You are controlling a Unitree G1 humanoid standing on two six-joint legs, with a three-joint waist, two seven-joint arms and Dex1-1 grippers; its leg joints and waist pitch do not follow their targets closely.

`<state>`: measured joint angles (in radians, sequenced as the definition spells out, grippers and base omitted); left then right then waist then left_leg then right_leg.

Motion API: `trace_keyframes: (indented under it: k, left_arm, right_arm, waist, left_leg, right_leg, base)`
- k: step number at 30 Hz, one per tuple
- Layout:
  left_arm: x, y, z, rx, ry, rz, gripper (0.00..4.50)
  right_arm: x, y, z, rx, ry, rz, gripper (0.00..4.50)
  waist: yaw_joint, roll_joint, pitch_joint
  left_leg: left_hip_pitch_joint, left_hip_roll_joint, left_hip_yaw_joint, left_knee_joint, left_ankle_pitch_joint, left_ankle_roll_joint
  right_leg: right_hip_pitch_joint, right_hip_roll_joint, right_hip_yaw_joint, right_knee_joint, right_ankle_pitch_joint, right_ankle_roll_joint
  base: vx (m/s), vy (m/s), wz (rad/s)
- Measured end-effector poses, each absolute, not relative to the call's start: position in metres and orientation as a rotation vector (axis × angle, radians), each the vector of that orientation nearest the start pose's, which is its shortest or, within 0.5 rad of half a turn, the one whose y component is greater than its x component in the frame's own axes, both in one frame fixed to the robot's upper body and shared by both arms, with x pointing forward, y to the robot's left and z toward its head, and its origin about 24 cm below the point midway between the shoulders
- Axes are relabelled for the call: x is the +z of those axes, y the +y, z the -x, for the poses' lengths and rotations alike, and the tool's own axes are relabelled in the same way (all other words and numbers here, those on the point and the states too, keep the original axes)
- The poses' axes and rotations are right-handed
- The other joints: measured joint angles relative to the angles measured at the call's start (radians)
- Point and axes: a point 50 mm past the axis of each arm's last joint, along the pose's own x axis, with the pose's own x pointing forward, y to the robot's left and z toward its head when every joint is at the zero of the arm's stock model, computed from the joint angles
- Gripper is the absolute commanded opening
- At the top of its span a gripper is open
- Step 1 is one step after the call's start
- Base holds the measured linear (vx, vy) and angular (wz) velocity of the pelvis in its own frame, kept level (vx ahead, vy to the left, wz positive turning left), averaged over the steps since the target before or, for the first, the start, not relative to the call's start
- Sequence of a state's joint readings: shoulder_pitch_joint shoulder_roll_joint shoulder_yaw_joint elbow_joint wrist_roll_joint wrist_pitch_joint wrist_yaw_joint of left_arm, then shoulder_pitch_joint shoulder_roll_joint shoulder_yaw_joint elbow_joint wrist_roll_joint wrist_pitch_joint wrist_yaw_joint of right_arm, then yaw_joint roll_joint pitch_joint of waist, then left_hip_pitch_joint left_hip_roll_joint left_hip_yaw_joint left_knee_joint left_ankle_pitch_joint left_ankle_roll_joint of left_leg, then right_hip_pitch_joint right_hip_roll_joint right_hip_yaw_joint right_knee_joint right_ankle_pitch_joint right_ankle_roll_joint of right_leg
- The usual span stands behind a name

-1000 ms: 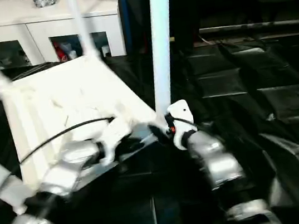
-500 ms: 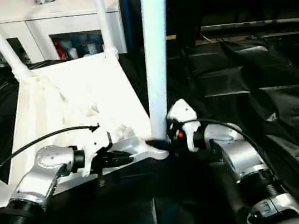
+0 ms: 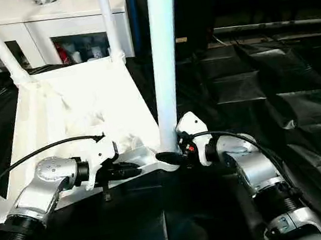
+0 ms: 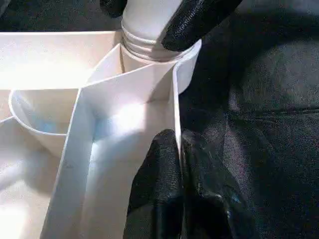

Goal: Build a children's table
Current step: Rotate leg to tighten

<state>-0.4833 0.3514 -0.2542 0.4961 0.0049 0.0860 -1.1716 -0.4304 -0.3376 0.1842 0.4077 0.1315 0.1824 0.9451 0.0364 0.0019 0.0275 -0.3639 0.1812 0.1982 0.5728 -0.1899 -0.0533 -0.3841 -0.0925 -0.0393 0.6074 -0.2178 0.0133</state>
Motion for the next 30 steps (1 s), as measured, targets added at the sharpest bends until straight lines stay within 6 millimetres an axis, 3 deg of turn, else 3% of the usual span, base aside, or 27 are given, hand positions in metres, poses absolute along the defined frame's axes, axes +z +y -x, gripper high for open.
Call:
trace_keyframes:
  k: [8, 13, 21, 26, 30]
  left_arm:
    - [0.039, 0.129, -0.300, -1.303, 0.400, -0.337, 0.00]
    - [0.035, 0.103, -0.314, -1.181, 0.389, -0.350, 0.00]
    - [0.032, 0.062, -0.328, -1.008, 0.392, -0.346, 0.00]
    - [0.033, 0.058, -0.330, -1.001, 0.384, -0.355, 0.00]
    - [0.034, 0.062, -0.330, -1.016, 0.376, -0.361, 0.00]
  right_arm:
    - [0.040, -0.136, -0.302, 1.005, 0.304, 0.111, 2.45]
    - [0.028, -0.132, -0.311, 0.717, 0.269, -0.001, 2.44]
    - [0.029, -0.121, -0.330, 0.327, 0.251, -0.024, 2.17]
    - [0.029, -0.119, -0.332, 0.286, 0.228, -0.032, 2.17]
    - [0.029, -0.121, -0.331, 0.331, 0.211, -0.024, 2.78]
  waist:
    - [-0.003, -0.001, -0.001]
    - [-0.004, -0.002, -0.001]
    - [-0.003, -0.004, -0.002]
    - [-0.003, -0.003, -0.004]
    - [-0.004, -0.003, -0.005]
  left_leg:
    - [0.000, 0.000, 0.000, 0.000, 0.000, 0.000]
    - [0.007, -0.001, 0.001, 0.001, 0.000, 0.000]
    - [0.012, -0.003, -0.001, -0.003, 0.000, 0.000]
    - [0.010, -0.005, -0.001, -0.004, 0.000, 0.000]
    - [0.011, -0.005, -0.001, -0.007, 0.000, 0.000]
  right_leg:
    - [0.001, 0.000, 0.000, 0.000, 0.000, 0.000]
    - [0.004, -0.001, 0.003, 0.000, -0.001, 0.001]
    - [0.007, -0.001, 0.002, -0.011, -0.005, 0.008]
    - [0.014, -0.001, 0.004, -0.015, -0.002, 0.004]
    - [0.013, -0.001, 0.002, -0.014, -0.001, 0.005]
  base:
    - [0.000, 0.000, 0.00]
    - [0.000, 0.000, 0.00]
    - [-0.006, 0.001, 0.01]
    - [0.000, 0.000, 0.00]
    - [0.000, 0.000, 0.00]
